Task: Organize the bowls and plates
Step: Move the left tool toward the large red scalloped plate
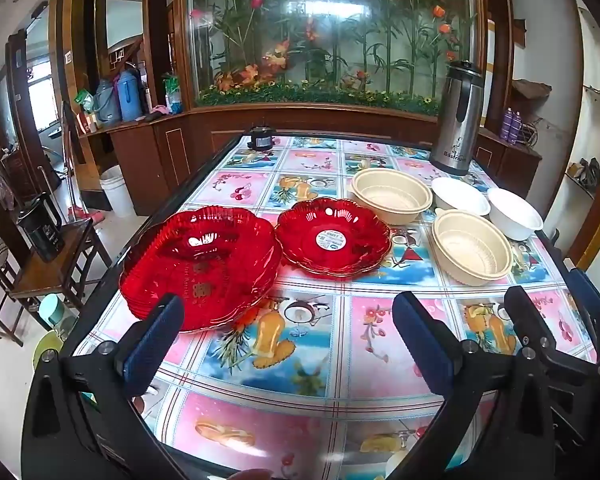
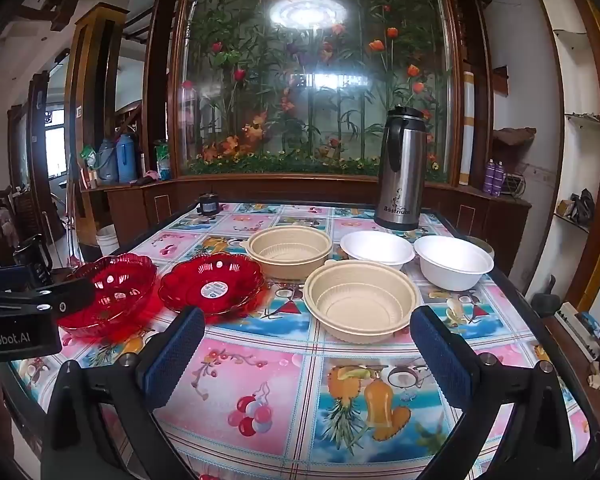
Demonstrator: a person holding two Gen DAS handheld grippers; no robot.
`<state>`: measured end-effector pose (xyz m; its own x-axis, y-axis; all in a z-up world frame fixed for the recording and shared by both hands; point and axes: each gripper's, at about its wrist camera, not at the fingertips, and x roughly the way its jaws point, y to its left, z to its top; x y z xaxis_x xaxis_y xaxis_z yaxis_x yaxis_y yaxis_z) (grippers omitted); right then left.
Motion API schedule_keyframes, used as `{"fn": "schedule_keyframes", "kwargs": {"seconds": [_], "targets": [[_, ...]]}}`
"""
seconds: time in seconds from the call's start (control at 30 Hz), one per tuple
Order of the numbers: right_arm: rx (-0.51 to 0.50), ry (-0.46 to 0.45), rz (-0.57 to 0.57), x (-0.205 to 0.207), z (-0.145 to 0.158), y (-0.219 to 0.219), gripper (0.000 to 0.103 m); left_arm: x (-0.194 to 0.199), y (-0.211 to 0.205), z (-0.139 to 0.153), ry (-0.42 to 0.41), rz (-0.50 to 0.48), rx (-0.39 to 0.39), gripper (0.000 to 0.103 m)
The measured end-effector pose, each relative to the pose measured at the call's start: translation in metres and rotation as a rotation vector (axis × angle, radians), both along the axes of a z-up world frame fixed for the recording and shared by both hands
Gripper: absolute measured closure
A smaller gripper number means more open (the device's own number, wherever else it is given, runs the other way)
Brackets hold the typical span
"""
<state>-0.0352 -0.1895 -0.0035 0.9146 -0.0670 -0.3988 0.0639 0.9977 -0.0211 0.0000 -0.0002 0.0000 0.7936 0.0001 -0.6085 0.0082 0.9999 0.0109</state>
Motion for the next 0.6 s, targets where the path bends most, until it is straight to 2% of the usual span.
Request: {"fn": "schedule_keyframes", "kwargs": {"seconds": [0.1,0.23,0.4,0.6], "targets": [[0.003,-0.004,0.001,0.001,0.000,0.000,0.000,0.001,0.000,0.000,0.000,-0.002,0.009,0.000],[0.009,0.012,0.010,0.007,0.003,0.005,0.000,0.003,0.018,-0.004,0.012,0.004,-0.039,0.000],[0.000,0.030,0.032,0.010,0.002,0.016,0.000,0.007,0.023,-0.007,0.007,0.035,-0.005,0.000],[-0.008,0.057,0.057,0.028,-0.001,0.037,0.000,0.008,0.044,-0.010,0.007,0.081,0.000,0.000]]}}
